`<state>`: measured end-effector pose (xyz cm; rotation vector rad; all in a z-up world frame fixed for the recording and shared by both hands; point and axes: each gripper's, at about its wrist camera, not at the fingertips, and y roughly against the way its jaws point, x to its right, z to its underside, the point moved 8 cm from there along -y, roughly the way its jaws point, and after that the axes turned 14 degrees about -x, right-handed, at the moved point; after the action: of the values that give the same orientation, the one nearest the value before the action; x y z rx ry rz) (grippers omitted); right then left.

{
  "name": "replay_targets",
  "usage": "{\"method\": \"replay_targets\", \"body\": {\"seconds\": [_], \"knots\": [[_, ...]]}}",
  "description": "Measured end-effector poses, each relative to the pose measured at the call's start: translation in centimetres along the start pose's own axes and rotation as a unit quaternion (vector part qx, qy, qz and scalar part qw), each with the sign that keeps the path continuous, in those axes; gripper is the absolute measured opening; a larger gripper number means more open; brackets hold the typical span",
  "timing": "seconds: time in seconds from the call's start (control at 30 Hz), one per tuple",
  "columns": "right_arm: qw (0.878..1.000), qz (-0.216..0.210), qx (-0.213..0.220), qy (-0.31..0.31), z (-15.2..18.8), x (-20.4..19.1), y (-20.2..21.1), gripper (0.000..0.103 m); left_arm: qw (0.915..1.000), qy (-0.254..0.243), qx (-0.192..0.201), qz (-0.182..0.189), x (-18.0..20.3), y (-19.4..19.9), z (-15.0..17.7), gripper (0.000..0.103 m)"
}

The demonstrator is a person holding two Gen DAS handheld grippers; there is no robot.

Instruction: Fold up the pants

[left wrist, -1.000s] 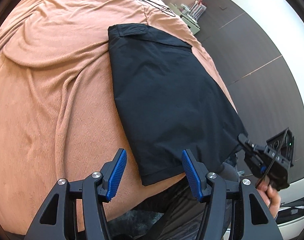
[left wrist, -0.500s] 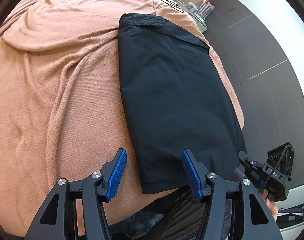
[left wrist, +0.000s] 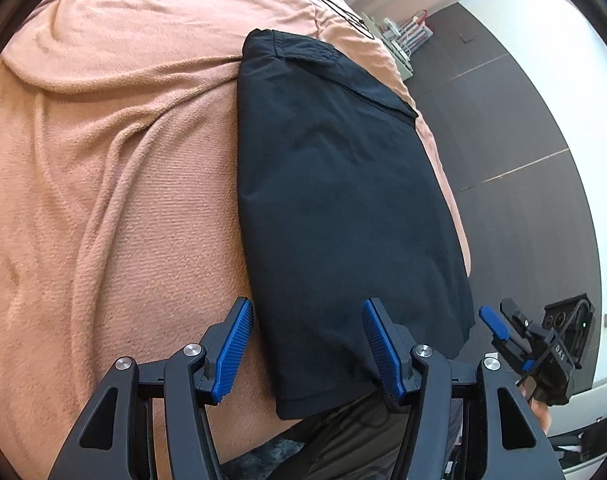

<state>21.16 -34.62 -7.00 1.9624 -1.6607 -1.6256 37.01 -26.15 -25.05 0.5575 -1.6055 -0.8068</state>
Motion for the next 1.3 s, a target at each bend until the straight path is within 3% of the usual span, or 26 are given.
{"method": "replay_targets", "body": {"seconds": [0.2,0.33,0.47,0.53,0.63,0.97,1.3], "knots": [[0.999,0.024,-0.035,0.023,-1.6,-0.1,-3.3,0.047,0.9999,0.006,0.003,0.009,0.1,-0.9,-1.0,0.057],[0.997,0.039,-0.060,0.034,-2.6,-0.5,-5.4,0.041,0.9994,0.014,0.018,0.027,0.2,-1.5,-2.1,0.041],[0.994,0.048,-0.089,0.029,-3.2,-0.5,-7.2,0.032,0.9990,0.023,0.017,0.034,0.1,-1.9,-2.4,0.036],[0.994,0.053,-0.094,0.022,-3.1,-0.2,-7.8,0.031,0.9988,0.022,0.018,0.040,0.2,-1.6,-2.3,0.021],[0.995,0.040,-0.095,0.008,-2.9,-0.3,-7.9,0.029,0.9986,0.015,0.028,0.043,0.2,-0.8,-2.1,0.012],[0.994,0.007,-0.105,-0.006,-2.1,-1.3,-8.7,0.022,0.9980,0.004,0.057,0.026,0.0,2.6,-3.2,0.010],[0.990,-0.026,-0.134,0.033,-0.1,-5.8,-12.2,0.021,0.9960,0.032,0.083,0.011,-4.9,7.0,-2.2,0.010]]}}
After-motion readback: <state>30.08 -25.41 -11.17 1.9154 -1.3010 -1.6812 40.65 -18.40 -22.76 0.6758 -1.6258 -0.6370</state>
